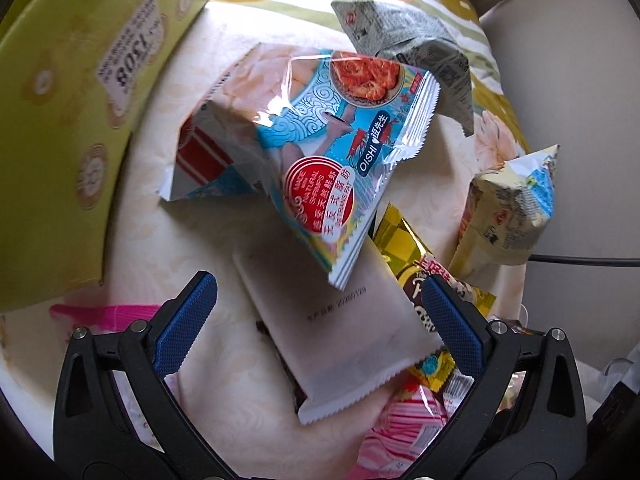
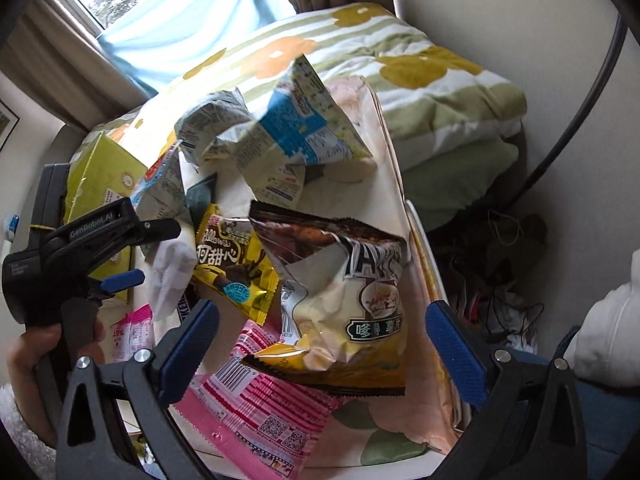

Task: Organize snacks
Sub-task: 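Grasp the white pastry pouch with left gripper while right gripper grasps the chip bag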

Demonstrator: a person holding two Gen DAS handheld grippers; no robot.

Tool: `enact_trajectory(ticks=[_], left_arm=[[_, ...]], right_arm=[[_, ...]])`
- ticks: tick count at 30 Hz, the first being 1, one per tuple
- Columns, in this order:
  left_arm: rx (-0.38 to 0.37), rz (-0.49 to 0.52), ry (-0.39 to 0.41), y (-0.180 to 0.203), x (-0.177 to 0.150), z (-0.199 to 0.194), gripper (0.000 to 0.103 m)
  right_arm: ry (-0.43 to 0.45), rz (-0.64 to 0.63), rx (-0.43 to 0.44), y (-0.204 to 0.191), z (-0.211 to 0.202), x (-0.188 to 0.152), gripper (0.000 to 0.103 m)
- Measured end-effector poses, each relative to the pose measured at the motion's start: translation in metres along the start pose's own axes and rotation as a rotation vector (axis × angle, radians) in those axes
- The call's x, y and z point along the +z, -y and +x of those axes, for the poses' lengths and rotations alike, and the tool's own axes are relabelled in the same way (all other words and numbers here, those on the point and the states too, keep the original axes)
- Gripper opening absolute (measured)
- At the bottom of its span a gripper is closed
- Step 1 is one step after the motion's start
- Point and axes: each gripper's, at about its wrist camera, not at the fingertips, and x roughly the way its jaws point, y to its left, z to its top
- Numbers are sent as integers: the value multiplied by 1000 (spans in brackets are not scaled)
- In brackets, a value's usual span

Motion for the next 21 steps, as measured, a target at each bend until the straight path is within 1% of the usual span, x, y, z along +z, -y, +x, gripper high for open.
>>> enact_trajectory(ticks=[2, 3, 4, 6, 7, 8, 14, 18, 21], left_arm=[[-4, 2, -7, 1, 4, 6, 96], [-10, 2, -16, 0, 6, 11, 88], [-8, 1, -24, 0, 9, 14, 87], [-7, 4, -25, -2, 13, 19, 86], [-5, 7, -21, -3, 14, 20, 83], [-4, 11, -16, -3, 15, 21, 83], [-13, 39, -4, -5, 15, 22, 78], [-28, 46, -6, -3, 6, 18, 74], [-40, 52, -6, -3, 0, 14, 73]], right_arm=[[-12, 11, -5, 0, 5, 0, 103], [-16, 14, -4, 1, 6, -1, 103], [-18, 15, -5, 0, 8, -1, 103], [-21, 16, -8, -1, 10, -1, 103], [-23, 18, -9, -1, 11, -1, 103], [-23, 21, -8, -1, 12, 0, 103], [-32, 38, -7, -1, 19, -1, 103], [-25, 45, -10, -2, 21, -2, 103], [-25, 44, -14, -2, 22, -1, 102]])
